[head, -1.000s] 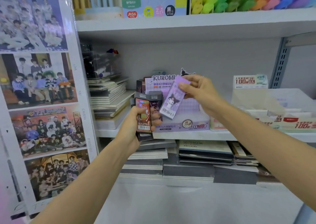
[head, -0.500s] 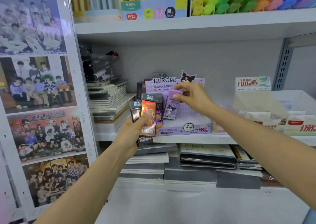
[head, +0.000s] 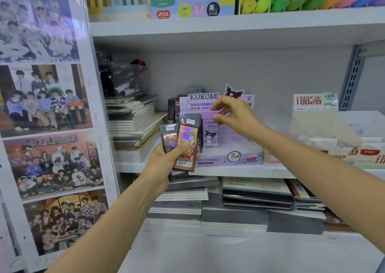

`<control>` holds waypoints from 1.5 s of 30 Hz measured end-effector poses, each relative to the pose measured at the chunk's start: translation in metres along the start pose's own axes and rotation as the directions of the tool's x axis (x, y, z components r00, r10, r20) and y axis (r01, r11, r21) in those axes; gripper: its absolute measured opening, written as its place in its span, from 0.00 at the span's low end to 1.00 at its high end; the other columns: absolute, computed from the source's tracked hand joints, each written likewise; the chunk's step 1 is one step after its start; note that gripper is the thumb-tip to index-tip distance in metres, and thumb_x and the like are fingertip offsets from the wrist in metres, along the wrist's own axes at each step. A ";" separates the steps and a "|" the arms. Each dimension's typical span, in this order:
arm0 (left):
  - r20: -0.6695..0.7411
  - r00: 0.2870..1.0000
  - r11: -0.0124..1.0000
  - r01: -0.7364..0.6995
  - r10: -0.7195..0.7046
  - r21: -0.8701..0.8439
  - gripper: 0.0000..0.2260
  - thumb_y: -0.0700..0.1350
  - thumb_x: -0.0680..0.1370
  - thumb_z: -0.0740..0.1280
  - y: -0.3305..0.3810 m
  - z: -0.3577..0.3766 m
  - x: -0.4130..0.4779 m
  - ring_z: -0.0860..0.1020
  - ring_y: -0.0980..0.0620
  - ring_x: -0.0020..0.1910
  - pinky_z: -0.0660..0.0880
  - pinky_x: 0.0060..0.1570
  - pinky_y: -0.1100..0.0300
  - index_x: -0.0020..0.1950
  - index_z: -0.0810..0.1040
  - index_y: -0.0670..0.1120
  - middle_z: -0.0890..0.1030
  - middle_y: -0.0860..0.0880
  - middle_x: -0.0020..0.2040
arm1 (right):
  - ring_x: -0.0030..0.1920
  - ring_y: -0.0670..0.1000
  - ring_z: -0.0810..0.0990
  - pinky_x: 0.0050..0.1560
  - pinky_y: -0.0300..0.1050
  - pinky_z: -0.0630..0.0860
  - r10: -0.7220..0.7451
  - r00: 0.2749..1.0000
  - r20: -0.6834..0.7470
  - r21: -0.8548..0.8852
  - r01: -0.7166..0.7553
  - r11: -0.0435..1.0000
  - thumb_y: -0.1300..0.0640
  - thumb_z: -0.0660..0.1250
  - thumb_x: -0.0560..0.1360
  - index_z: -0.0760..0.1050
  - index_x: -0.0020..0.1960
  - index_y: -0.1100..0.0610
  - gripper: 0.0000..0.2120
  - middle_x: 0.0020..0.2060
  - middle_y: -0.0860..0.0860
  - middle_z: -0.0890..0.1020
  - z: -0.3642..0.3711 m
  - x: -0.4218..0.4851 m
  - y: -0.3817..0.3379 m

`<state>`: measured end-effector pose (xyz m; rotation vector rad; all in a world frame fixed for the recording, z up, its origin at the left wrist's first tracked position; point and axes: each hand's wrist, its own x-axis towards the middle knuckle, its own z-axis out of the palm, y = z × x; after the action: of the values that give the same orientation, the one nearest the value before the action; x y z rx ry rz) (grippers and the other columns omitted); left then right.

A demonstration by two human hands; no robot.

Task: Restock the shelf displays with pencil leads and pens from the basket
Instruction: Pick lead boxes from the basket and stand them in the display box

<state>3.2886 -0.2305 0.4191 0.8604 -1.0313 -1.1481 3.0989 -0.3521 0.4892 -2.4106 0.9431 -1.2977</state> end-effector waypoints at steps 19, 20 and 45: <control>0.045 0.999 0.997 -0.008 0.005 0.075 0.19 0.53 0.72 0.72 -0.005 0.035 -0.003 0.85 0.43 0.43 0.81 0.39 0.57 0.56 0.80 0.41 0.86 0.42 0.47 | 0.40 0.44 0.81 0.37 0.38 0.77 0.143 0.962 0.234 0.406 -0.231 0.884 0.61 0.67 0.78 0.76 0.59 0.62 0.11 0.45 0.53 0.83 -0.012 -0.043 -0.030; 0.031 0.999 0.997 0.003 -0.006 0.082 0.18 0.53 0.74 0.69 -0.005 0.036 -0.002 0.85 0.43 0.42 0.81 0.36 0.57 0.56 0.80 0.41 0.86 0.42 0.47 | 0.40 0.44 0.81 0.37 0.38 0.77 0.162 0.970 0.180 0.421 -0.225 0.879 0.62 0.66 0.78 0.75 0.60 0.61 0.11 0.45 0.53 0.83 -0.021 -0.041 -0.028; 0.021 0.997 0.976 -0.071 0.068 0.206 0.08 0.40 0.81 0.59 -0.009 0.018 0.007 0.83 0.46 0.36 0.80 0.34 0.58 0.58 0.75 0.43 0.86 0.44 0.48 | 0.53 0.57 0.81 0.58 0.55 0.76 0.102 0.994 -0.027 -0.193 -0.106 0.976 0.61 0.69 0.76 0.79 0.60 0.59 0.13 0.53 0.57 0.83 -0.042 -0.009 0.005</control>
<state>3.2692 -0.2398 0.4173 0.9733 -1.1989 -1.0009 3.0585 -0.3464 0.5051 -2.4562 1.2359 -1.2435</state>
